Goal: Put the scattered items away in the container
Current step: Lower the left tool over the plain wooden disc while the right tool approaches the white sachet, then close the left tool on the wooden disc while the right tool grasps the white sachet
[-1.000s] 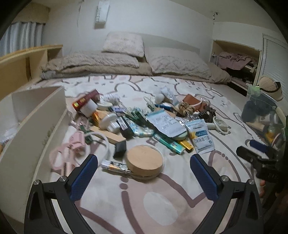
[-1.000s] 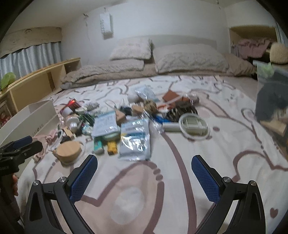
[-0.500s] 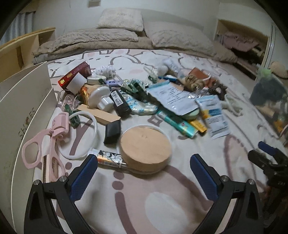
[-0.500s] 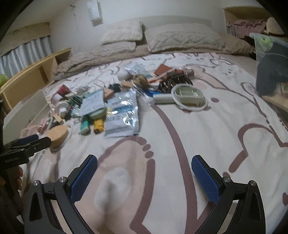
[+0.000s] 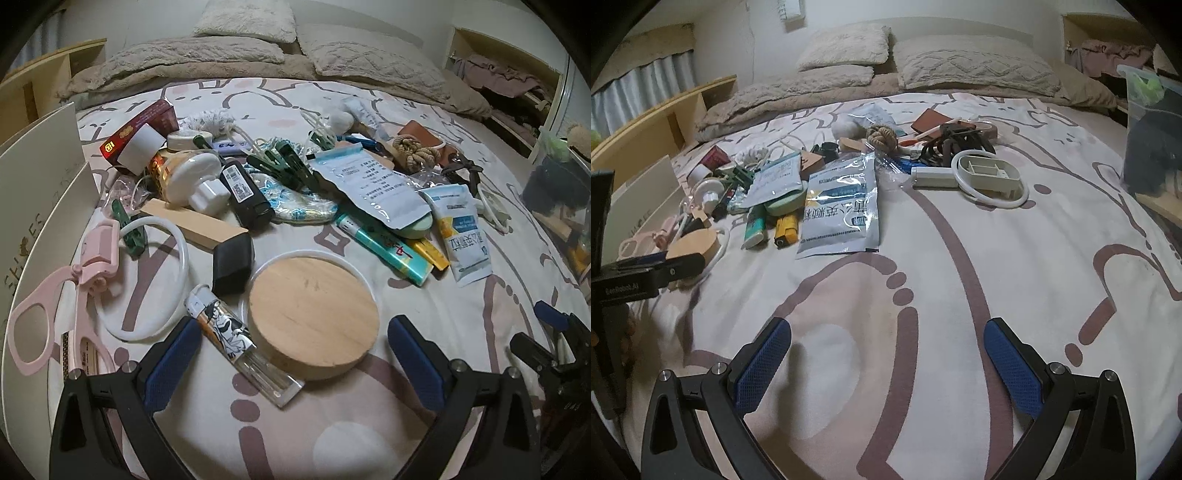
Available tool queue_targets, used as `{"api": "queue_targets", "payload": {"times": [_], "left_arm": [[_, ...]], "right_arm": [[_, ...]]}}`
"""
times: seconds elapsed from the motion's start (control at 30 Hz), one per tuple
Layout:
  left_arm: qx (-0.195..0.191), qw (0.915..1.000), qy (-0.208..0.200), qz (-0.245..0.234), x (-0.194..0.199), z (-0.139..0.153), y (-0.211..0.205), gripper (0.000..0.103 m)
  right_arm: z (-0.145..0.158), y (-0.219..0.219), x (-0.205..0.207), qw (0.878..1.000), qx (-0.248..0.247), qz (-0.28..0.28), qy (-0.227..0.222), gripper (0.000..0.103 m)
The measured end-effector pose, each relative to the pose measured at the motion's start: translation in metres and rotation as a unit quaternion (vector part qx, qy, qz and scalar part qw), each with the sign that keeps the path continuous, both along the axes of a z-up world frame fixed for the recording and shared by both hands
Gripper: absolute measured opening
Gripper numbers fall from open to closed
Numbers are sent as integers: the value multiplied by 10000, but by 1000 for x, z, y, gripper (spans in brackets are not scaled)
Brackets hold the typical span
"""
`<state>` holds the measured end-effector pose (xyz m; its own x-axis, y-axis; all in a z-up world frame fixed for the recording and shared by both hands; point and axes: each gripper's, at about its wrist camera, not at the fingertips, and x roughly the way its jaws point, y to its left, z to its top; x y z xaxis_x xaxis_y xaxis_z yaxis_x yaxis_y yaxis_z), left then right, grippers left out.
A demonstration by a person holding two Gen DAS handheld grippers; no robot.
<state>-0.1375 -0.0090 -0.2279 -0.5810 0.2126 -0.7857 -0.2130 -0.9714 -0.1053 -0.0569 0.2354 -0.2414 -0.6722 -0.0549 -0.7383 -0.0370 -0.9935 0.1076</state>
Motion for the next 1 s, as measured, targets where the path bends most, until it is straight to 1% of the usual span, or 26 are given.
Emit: {"api": "queue_targets", "payload": {"times": [0.03, 0.07, 0.2, 0.27, 0.37, 0.47, 0.53, 0.6, 0.63, 0.67, 0.7, 0.73, 0.77, 0.87, 1.0], "left_arm": [[-1, 10000, 25, 15, 0, 0, 0, 93], [15, 10000, 32, 9, 1, 1, -1, 90], [13, 9999, 111, -75, 4, 4, 0, 85], [-18, 9997, 173, -149, 7, 6, 3, 77], [-46, 9995, 220, -228, 12, 9, 3, 70], [2, 9994, 204, -263, 16, 10, 2, 64], [72, 9994, 173, -274, 17, 11, 0, 64], [109, 9995, 158, -261, 17, 11, -2, 64], [120, 9996, 156, -224, 16, 11, -3, 66], [112, 9997, 164, -172, 15, 11, -4, 78], [92, 9997, 207, -113, 15, 12, -5, 86], [68, 9995, 291, -55, 16, 13, -6, 97], [45, 9993, 365, -22, 16, 15, -7, 99], [-87, 9990, 449, 11, 13, 16, -8, 100], [-175, 9988, 458, -80, 8, 14, -7, 100]], "right_arm": [[-1, -1, -1, 10000, 29, 4, -22, 103], [-2, -1, -1, 10000, 58, 6, -49, 103], [-5, -5, -3, 9998, 177, 14, -116, 103], [-6, -6, -4, 9996, 231, 7, -165, 103], [-7, -9, -5, 9992, 354, 1, -212, 103], [-7, -8, -5, 9992, 336, 2, -226, 103], [-6, -8, -6, 9991, 329, -5, -252, 103], [-4, -11, -10, 9989, 360, 45, -313, 103], [-3, -13, -13, 9988, 345, 100, -343, 103], [-2, -14, -17, 9987, 332, 137, -363, 103], [-1, -16, -21, 9986, 326, 164, -381, 103], [-1, -18, -24, 9984, 330, 192, -406, 103], [-1, -20, -29, 9981, 355, 222, -449, 103], [-1, -26, -41, 9973, 379, 319, -542, 103], [5, -28, -56, 9966, 248, 503, -601, 103]]}}
